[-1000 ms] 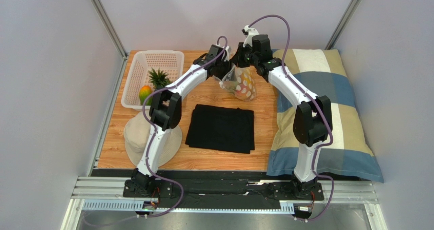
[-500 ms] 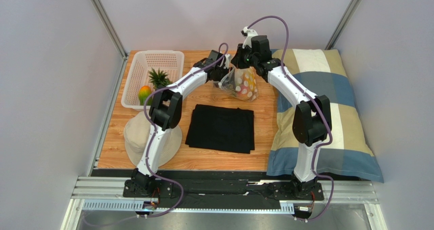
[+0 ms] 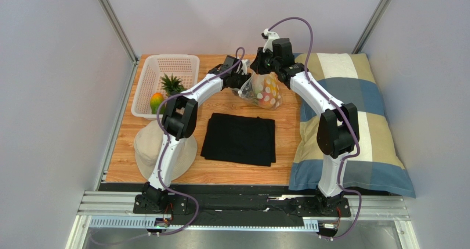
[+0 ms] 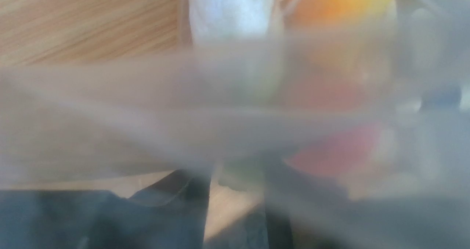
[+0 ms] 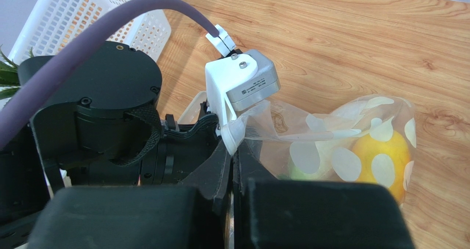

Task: Open the zip-top bag and remove the fake food

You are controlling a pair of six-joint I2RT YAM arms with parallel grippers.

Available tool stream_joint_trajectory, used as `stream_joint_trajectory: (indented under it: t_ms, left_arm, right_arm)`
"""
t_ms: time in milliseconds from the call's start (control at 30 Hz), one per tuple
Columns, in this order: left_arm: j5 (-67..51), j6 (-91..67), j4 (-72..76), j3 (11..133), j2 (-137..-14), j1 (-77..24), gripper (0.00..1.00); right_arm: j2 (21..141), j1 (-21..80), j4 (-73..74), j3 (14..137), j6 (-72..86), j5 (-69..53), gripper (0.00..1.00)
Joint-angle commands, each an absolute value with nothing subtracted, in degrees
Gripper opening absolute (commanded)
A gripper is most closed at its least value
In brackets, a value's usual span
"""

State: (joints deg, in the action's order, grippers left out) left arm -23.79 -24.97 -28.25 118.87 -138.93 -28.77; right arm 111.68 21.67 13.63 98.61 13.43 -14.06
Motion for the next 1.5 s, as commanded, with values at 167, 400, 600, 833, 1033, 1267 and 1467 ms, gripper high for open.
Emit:
stream_joint_trajectory:
  t_ms: [167, 400, 600, 833, 1033, 1267, 1467]
  left_arm:
    - [-28.2, -25.0, -27.5, 117.3, -138.8, -28.7, 0.52]
    - [-26.4, -27.1, -24.6, 118.2, -140.0, -28.7, 0.13]
    - [-20.0, -24.2, -25.1, 117.7, -135.7, -28.7, 0.0]
    - [-18.0, -22.6, -17.4, 112.0, -123.1, -28.7, 0.0]
    - [-21.0, -24.8, -25.0, 124.7, -126.6, -28.8, 0.0]
    - [-19.2, -23.4, -25.7, 115.8, -114.1, -29.3, 0.0]
    - [-18.4, -17.3, -24.9, 105.8, -99.3, -29.3, 0.0]
  right_arm:
    - [111.5, 21.4, 10.5, 98.9, 13.4, -14.8, 0.0]
    - [111.1, 21.4, 10.3, 98.4, 13.3, -14.7, 0.0]
    - [111.8, 21.0, 10.1, 98.6, 13.2, -15.0, 0.0]
    - [110.9, 21.0, 7.0, 95.3, 10.5, -16.7, 0.0]
    - [111.2, 21.2, 6.4, 95.1, 9.6, -16.6, 0.0]
    - [112.7, 21.2, 9.0, 96.8, 8.0, -10.8, 0.0]
    - [112.9, 21.2, 9.4, 97.1, 8.3, -8.7, 0.0]
